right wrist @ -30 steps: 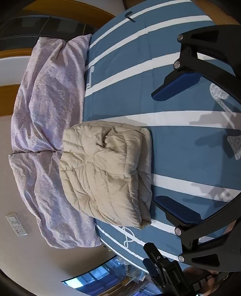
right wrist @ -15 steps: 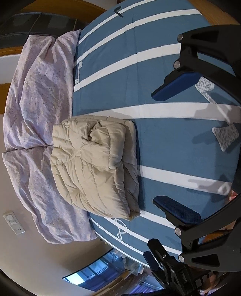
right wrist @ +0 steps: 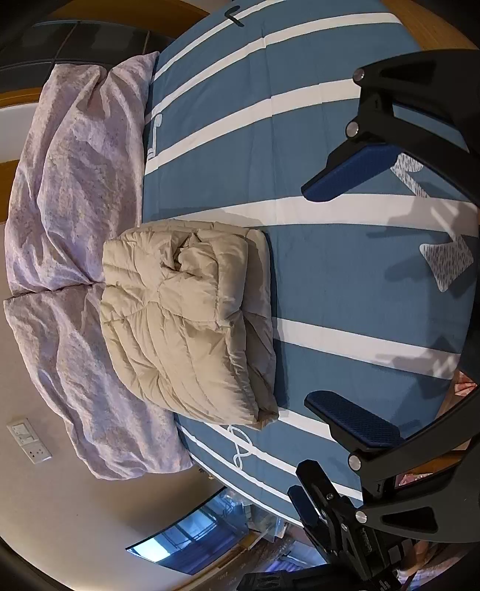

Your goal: Fold large clothes

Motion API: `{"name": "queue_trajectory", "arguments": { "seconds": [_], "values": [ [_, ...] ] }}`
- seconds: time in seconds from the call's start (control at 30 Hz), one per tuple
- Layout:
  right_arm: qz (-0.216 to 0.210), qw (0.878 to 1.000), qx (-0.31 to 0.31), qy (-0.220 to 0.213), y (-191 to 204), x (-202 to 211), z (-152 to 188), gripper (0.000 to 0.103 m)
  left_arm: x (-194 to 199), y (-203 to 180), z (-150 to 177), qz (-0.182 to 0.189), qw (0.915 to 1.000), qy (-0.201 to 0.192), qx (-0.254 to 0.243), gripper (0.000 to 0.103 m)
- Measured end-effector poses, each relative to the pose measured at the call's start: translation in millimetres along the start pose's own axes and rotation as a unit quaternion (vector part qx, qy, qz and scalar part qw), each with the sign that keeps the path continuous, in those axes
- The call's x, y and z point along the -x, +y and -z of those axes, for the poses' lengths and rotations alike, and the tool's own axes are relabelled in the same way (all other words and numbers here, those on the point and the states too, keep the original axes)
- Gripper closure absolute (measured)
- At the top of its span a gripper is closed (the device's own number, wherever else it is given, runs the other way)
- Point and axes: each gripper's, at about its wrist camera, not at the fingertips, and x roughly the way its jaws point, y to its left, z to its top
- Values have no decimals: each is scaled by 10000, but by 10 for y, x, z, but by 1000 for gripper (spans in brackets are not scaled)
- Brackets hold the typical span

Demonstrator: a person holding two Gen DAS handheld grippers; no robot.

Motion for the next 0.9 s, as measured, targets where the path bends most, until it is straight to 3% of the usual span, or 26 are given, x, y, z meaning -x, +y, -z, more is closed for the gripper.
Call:
{"name": "queue_trajectory", "arguments": {
  "seconds": [0.9],
  "values": [
    [-119, 9999, -12, 8, 11, 22, 0, 1, 7, -67, -6, 217, 9998, 38, -19, 2]
  ]
}}
